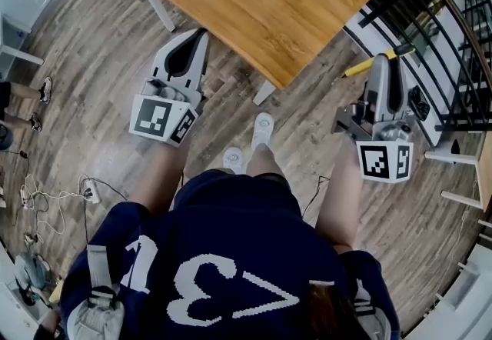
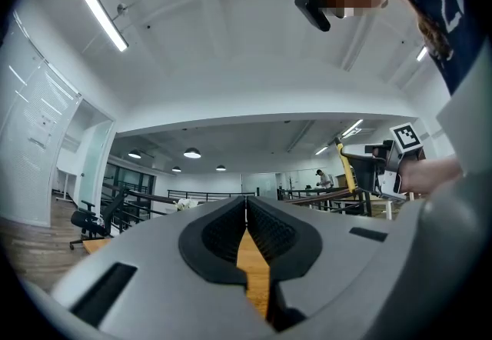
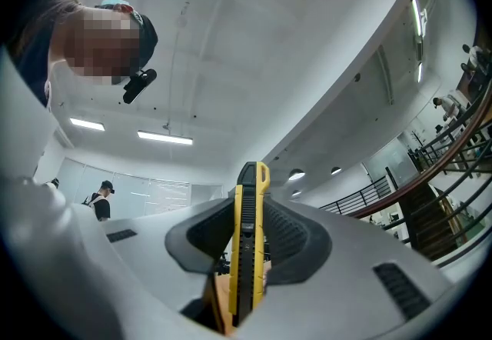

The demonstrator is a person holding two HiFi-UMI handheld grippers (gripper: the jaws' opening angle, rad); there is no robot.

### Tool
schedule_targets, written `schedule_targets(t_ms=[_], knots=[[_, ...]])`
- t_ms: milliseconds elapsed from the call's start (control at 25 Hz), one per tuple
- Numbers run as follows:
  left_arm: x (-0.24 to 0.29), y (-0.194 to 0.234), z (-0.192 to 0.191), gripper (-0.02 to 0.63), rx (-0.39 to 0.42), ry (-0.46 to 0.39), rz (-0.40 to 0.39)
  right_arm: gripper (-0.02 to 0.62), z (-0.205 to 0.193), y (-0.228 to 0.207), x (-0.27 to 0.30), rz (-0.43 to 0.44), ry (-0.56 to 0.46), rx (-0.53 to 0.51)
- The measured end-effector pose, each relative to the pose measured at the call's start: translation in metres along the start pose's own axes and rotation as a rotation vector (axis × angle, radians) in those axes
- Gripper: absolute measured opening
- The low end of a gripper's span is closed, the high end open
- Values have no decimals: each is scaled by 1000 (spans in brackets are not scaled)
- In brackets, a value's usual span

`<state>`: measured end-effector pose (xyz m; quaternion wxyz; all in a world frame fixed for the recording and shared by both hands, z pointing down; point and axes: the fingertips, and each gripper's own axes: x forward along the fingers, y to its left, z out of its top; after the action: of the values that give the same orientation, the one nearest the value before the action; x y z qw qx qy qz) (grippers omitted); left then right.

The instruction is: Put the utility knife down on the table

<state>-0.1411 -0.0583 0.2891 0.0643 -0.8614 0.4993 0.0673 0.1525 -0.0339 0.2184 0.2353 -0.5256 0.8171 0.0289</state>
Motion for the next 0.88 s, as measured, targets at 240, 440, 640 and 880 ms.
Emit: schedule_targets(t_ms=[240,440,640,880], knots=[[47,29,-13,18,3,7,42,124,-21,-25,61,54,4,14],[105,52,-10,18,20,-18,87,124,-28,-64,121,95,-4,19],[158,68,-16,18,31,-22,124,124,-39,-106,173,117,-5,43],[196,74,-26,17,32,-10,166,124,-54,-138,212,154,16,71]])
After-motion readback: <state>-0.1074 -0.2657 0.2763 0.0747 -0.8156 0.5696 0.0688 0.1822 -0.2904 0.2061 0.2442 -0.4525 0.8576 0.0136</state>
